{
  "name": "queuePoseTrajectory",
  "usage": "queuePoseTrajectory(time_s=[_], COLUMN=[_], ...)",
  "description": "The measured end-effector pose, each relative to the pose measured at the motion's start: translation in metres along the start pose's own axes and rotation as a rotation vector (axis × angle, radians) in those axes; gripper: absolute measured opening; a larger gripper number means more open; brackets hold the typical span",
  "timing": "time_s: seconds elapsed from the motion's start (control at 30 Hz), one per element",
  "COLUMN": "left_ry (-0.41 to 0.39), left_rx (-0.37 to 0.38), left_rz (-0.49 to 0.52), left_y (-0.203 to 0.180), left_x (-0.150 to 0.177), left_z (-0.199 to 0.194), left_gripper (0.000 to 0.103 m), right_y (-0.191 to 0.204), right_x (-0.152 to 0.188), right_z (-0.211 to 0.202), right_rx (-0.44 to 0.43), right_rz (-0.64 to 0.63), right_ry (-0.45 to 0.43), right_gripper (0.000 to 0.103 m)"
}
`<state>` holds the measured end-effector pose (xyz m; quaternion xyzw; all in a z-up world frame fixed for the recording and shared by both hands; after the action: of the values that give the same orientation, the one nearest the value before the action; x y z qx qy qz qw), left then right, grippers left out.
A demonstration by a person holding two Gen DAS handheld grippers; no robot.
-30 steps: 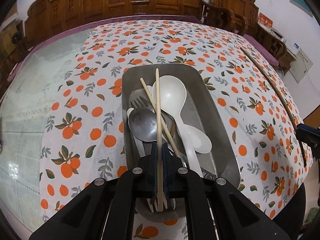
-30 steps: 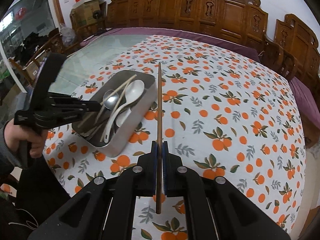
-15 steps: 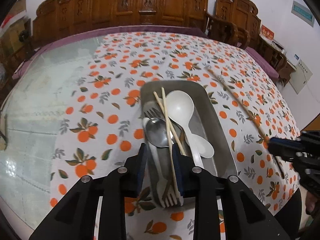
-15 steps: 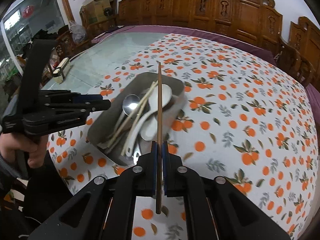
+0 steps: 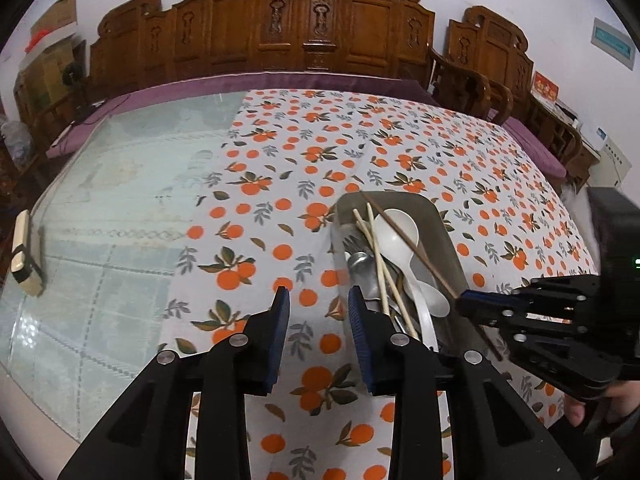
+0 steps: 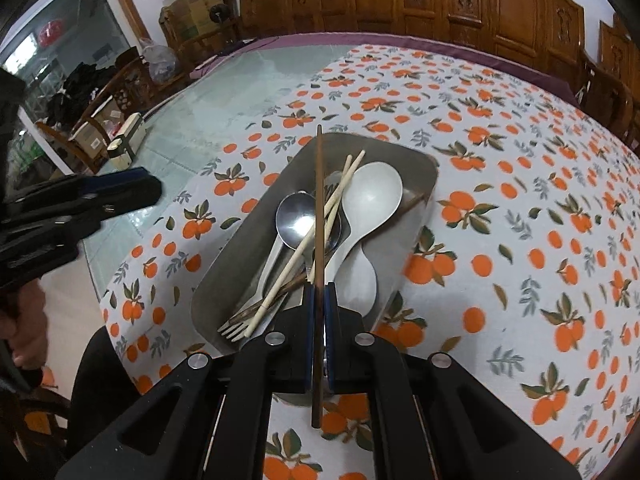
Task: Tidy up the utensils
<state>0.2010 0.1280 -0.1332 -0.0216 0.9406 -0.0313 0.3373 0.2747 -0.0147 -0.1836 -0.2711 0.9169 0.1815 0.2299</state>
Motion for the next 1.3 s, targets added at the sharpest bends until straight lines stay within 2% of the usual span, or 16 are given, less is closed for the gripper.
queuePoseTrajectory(time_s=[0.53,0.73,1.03,1.3], left_ry=[-0.013,-0.011,-0.016,-0.057], left_rx=[-0.003,-0.005,-0.002,0.002], left_rz=[-0.007,-0.004,-0.005,0.003], left_y=[0.005,0.006,0.004,-0.012], left_x=[0.006,0.007,0.007,0.006], left_z=[-0.013,-0.015,-0.018,-0.035], left_gripper=[0.029,0.029,0.030,0.038], right_y=[-0.007,-0.002,0.000,-0.005], right_x=[-0.012,-0.009,-0.009,0.005], right_z=[0.025,0.029,0.009,-0.045], right_rx=[-0.036,-0.035,-0.064,-0.019], right_rz=[0.112,0.108,0.073,0.033], right_ry=[0.036,0.046,-0.025,-0.133], right_gripper=[0.006,0.007,0.009,0.009])
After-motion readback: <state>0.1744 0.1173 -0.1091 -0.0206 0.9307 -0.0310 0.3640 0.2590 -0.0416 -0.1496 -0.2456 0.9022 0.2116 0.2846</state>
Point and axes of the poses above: each gripper's, at about its wrist camera, not at the fingertips, and z roughly the way its jaws point, y to its left, x to its underside, the point moved 1 cm from there along z, roughly the way its jaws point, and after that the axes turned 2 degrees about -y, right-handed, at the moved point
